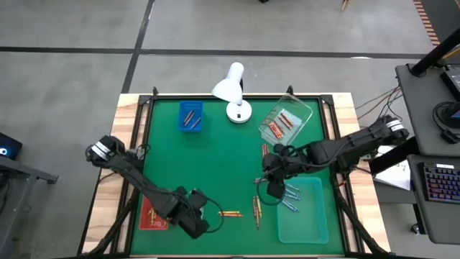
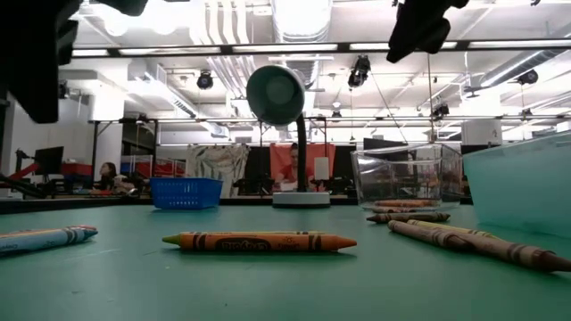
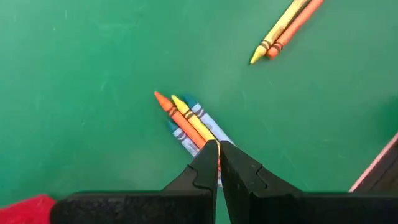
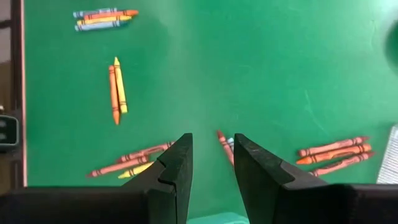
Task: Sort crayons
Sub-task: Put the blue crayon into the green bin
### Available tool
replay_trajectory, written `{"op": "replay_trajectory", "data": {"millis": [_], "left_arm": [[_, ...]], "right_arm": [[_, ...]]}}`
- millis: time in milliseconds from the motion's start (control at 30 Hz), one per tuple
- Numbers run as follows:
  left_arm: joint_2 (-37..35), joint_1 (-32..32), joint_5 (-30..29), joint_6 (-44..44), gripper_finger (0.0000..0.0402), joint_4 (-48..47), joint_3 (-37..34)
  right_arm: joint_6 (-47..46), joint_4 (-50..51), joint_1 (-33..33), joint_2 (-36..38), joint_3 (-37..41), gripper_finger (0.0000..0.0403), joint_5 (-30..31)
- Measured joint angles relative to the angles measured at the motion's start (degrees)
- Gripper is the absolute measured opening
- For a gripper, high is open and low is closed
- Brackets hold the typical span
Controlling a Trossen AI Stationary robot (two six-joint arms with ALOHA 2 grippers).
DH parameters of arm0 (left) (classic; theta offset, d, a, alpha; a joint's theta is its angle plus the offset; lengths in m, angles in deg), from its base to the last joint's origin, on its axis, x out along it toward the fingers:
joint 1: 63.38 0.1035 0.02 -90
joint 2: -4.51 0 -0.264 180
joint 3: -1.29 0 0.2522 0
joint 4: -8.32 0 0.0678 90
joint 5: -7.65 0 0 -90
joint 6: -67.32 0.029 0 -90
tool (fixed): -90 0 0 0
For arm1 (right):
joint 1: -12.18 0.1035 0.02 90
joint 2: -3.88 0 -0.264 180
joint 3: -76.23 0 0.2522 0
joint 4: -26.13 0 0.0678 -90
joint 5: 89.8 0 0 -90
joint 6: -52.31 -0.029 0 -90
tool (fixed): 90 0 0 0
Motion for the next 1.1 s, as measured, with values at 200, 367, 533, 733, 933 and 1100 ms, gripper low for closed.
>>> {"op": "replay_trajectory", "data": {"millis": [200,367,533,733,933,1100], "left_arm": [[3.6,-2.8,-0.4,-5.4,0.0003,-1.7,1.6],[5.3,-3.9,-0.4,-8.9,0.0016,-2.1,1.4],[7.5,-4.7,-1.9,-8.9,0.0038,-2.4,1.4],[9.4,-4.7,-2.6,-8.5,0.0065,-3.7,1.4],[9.7,-4.9,-3.1,-8.4,0.0085,-3.6,1.4],[9.7,-4.9,-3.8,-8.4,0.0095,-3.6,1.4]], "right_arm": [[0.0,-0.4,2.5,-2.1,0.0,0.0105,2.7],[-0.7,-1.4,3.8,-3.9,0.0,0.0105,2.9],[-1.2,-1.8,4.8,-4.9,0.0,0.0105,2.9],[-3.0,-2.5,5.2,-5.2,0.0,0.0105,3.2],[-3.3,-2.7,5.3,-5.2,0.0,0.0105,3.6],[-3.4,-2.7,5.3,-5.2,0.0,0.0105,3.8]]}}
